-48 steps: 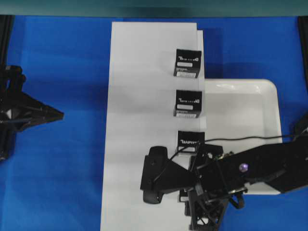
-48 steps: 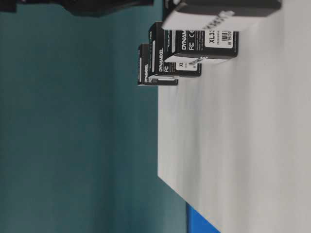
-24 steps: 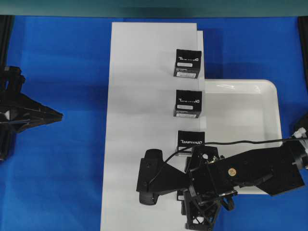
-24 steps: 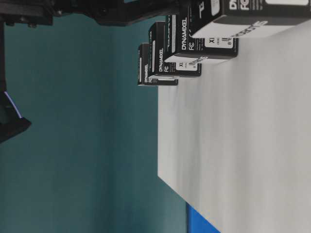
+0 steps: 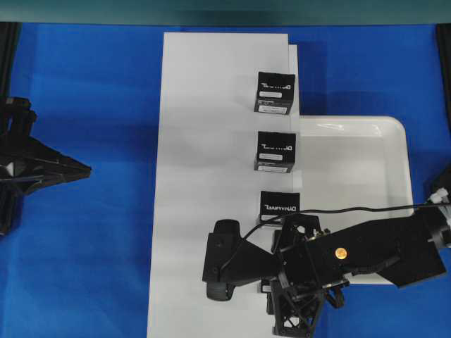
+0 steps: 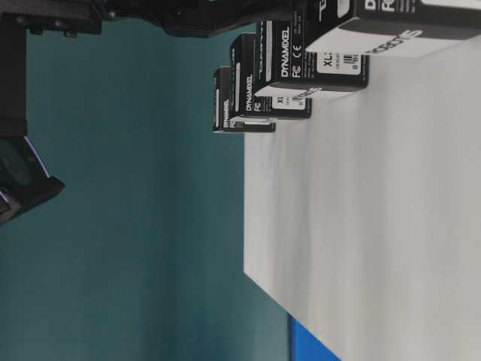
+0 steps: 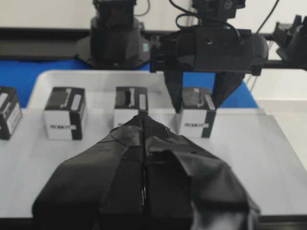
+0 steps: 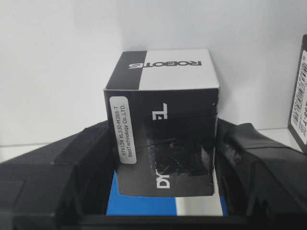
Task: Place the box from the white plastic tray onto the white base.
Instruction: 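Carry the box left and lower it onto the white base below the row, then open the right gripper and withdraw it to the right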
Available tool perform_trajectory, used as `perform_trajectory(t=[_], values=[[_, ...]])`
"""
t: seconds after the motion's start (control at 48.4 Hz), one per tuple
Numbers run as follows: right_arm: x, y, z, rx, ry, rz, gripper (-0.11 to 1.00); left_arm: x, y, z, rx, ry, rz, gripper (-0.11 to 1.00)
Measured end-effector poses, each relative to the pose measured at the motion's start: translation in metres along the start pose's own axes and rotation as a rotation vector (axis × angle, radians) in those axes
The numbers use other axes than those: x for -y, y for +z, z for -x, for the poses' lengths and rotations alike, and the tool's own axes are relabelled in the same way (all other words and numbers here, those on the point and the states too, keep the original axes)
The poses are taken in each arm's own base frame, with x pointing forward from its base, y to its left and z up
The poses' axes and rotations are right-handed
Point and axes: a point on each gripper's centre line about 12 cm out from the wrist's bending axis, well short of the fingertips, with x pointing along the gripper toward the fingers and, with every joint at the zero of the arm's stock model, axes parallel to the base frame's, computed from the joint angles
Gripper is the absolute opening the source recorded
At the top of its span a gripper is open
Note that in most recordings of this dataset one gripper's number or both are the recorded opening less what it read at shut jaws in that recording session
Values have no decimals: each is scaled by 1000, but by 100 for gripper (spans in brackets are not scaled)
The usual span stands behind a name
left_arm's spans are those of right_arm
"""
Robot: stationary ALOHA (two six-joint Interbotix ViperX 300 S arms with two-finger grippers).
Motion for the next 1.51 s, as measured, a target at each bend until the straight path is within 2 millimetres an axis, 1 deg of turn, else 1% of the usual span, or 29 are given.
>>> perform_trajectory(t=[0.31, 0.352, 0.455, 0.517, 0.765, 0.91, 0.993, 1.055, 1.22, 1.365, 1.427, 1.51], values=[[0, 0, 0, 5, -1, 1, 60, 0, 0, 0, 0, 1, -1, -7], [0, 0, -1, 7, 0, 3, 65, 0, 0, 0, 2, 1, -1, -7], [0, 1, -3, 12, 0, 2, 90, 0, 0, 0, 2, 1, -1, -7], [1, 2, -3, 20, -5, 6, 98, -1, 0, 0, 2, 3, -3, -7], [3, 3, -2, 43, -42, 35, 97, -1, 0, 0, 0, 4, -3, -7], [1, 5, 4, 60, -36, 30, 97, -1, 0, 0, -1, 5, -1, -7], [0, 6, 14, 84, -25, 15, 97, -1, -3, 0, -9, 5, -1, -7], [-1, 8, 25, 114, -12, 5, 97, -1, -4, 0, -12, 7, -3, -7], [-3, 9, 66, 215, 30, 6, 97, -2, -6, 0, -21, 12, -3, -7], [1, 1, 100, 303, 36, 22, 97, -2, -7, 1, -29, 11, -1, -7], [5, -4, 111, 342, 17, 38, 97, -2, -6, 1, -27, 8, -1, -7], [13, -11, 122, 390, -19, 57, 97, -1, -6, 2, -29, 5, 0, -7]])
